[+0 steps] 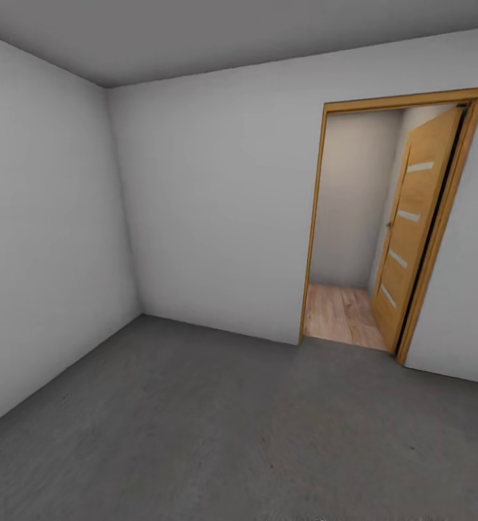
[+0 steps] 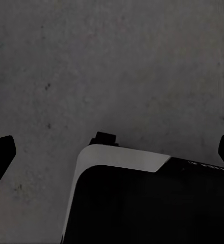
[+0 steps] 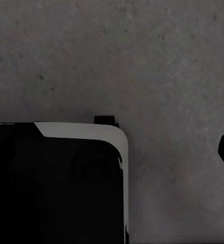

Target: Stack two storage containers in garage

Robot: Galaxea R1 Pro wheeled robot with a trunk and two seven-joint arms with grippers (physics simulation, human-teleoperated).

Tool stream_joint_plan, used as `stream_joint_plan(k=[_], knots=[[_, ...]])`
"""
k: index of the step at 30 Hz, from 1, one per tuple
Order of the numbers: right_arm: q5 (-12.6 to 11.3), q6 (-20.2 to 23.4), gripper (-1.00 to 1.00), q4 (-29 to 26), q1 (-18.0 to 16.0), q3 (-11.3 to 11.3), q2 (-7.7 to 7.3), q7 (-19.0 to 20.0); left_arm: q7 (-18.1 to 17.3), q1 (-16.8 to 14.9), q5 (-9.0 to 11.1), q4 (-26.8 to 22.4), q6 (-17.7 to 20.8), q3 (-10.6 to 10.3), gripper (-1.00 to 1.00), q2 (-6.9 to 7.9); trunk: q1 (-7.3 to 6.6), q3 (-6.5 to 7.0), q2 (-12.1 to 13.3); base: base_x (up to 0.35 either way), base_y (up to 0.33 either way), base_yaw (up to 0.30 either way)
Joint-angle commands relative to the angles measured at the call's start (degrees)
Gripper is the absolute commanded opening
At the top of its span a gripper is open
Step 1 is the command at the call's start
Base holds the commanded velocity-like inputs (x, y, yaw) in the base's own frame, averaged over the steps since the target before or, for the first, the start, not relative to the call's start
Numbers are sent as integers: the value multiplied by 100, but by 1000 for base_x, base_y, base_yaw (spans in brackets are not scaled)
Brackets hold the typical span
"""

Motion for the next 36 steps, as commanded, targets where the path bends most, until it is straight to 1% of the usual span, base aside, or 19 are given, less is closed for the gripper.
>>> stream_joint_plan(k=[1,19,36], knots=[[-59,-31,100,18,-9,47,0,17,17,-3,31,2,-19,0,100,1,1,-8,-6,0,0,-286],[-77,-38,100,18,-9,36,-18,17,37,-3,42,2,-11,10,100,47,1,-8,-6,0,0,-286],[-77,-38,100,18,-9,37,-21,17,37,-3,43,2,-2,10,100,50,1,-8,-6,0,0,-286]])
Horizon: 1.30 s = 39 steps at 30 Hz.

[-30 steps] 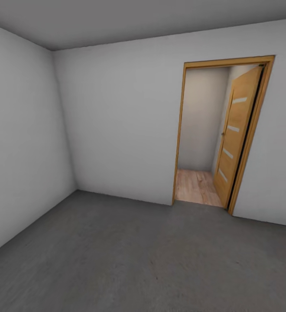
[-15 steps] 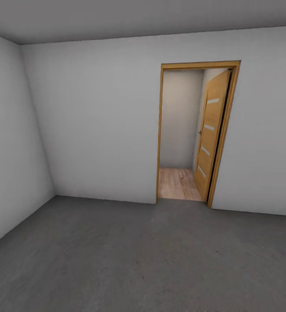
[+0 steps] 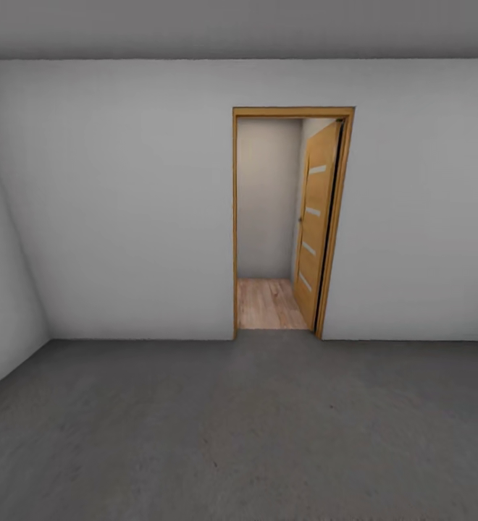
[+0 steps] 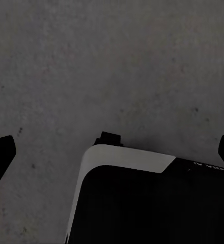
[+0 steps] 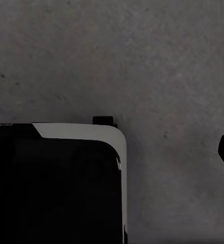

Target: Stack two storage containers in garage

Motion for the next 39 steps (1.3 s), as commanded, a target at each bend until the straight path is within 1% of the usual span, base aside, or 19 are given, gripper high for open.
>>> stream_joint_plan(k=[1,26,30,39], knots=[[-56,-29,100,18,-9,48,3,17,10,-3,30,2,-19,0,100,-1,1,-8,-6,0,0,-286],[-47,-6,100,18,-9,48,-7,17,10,-3,30,2,-20,-5,100,-4,1,-8,-6,0,0,-284],[-27,4,100,18,-9,55,-7,17,10,-3,30,2,0,-8,100,1,1,-8,-6,139,0,-72],[-10,-11,100,18,-9,65,0,17,10,-3,30,2,32,-8,100,0,1,-8,-6,301,0,-8]])
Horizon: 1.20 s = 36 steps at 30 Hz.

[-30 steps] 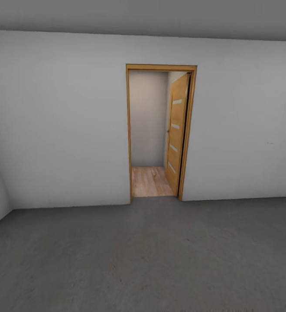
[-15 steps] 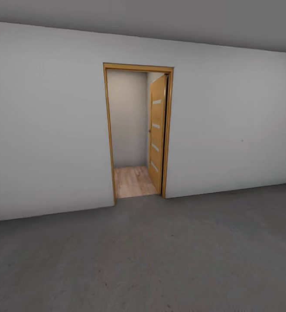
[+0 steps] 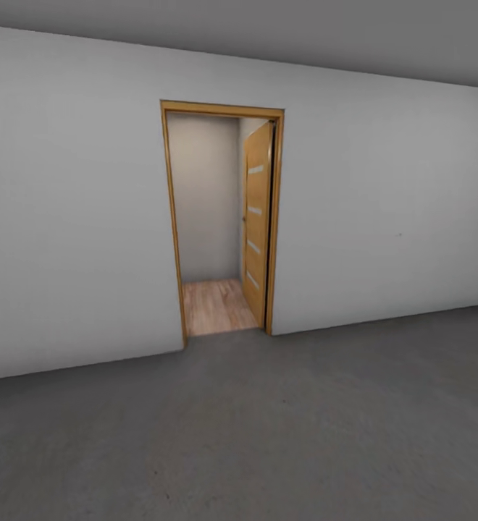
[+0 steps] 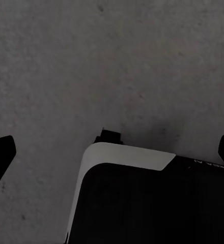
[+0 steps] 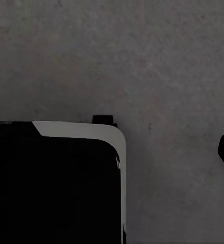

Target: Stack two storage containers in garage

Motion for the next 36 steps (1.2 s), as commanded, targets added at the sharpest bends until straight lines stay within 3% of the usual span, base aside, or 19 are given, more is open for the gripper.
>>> stream_joint_plan(k=[1,19,36], knots=[[-53,-32,100,18,-8,56,6,17,10,-4,30,4,-19,0,100,-2,4,-8,-5,320,0,-1],[-63,-26,100,18,-8,66,3,17,10,-4,30,4,-18,0,100,-3,4,-8,-5,321,-97,-1],[-65,-24,100,18,-8,59,2,17,10,-4,30,4,-21,0,100,-3,4,-8,-5,321,-124,-76]])
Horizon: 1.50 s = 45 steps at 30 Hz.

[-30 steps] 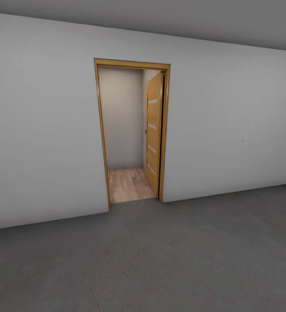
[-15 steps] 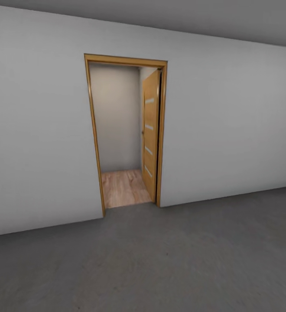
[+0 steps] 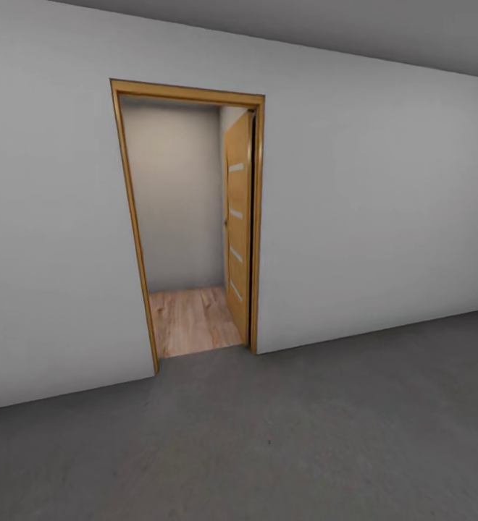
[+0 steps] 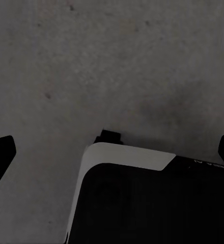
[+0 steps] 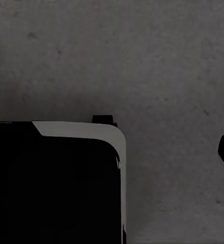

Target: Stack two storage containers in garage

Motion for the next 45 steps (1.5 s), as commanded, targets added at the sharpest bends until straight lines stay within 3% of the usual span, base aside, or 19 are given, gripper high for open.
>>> stream_joint_plan(k=[1,32,45], knots=[[-46,-34,100,18,-8,51,4,17,11,-5,30,5,-21,0,100,-2,4,-8,-5,321,-63,-2],[-30,-31,100,18,-8,64,19,17,11,-5,30,5,-9,0,100,49,4,-8,-5,322,-4,2],[-30,-31,100,18,-8,64,18,17,11,-5,30,5,-9,-9,100,42,4,-8,-5,323,0,228]])
